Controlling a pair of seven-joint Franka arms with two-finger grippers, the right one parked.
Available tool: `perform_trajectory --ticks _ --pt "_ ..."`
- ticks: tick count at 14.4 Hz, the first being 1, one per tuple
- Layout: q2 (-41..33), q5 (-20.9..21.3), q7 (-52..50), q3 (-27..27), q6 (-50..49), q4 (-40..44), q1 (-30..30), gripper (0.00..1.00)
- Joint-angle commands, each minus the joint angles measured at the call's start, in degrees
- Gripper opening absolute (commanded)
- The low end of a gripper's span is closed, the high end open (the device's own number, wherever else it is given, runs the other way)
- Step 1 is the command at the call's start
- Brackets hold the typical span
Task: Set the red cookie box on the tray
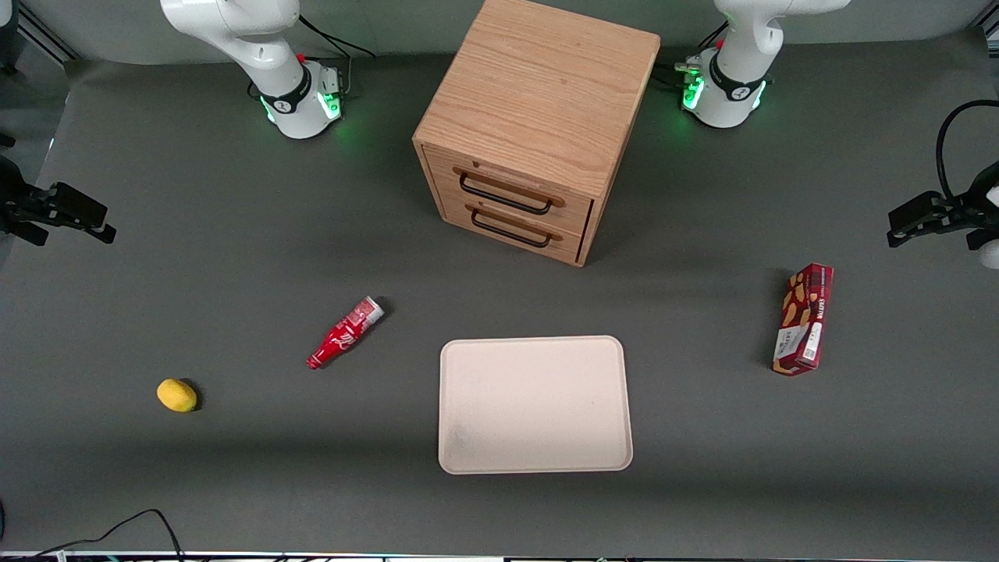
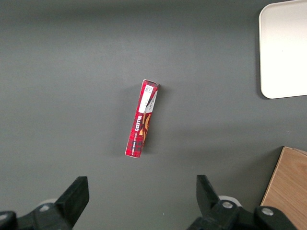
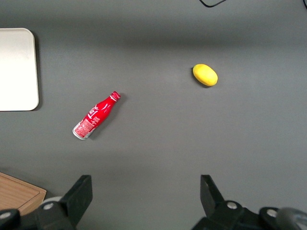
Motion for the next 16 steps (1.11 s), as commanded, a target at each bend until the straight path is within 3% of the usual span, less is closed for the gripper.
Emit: perform_trajectory --ticks 1,6,8,16 --pt "1.0 0.3 0.0 0.4 -1.4 2.0 -0.4 1.00" --pt "1.2 0.9 0.0 0.4 -1.4 1.2 -0.4 1.00" --pt "1.1 1.3 3.4 0.5 0.4 -2.7 -0.3 1.00" --pt "-0.5 1.6 7.9 0.7 29.7 -27.9 2.2 1.00"
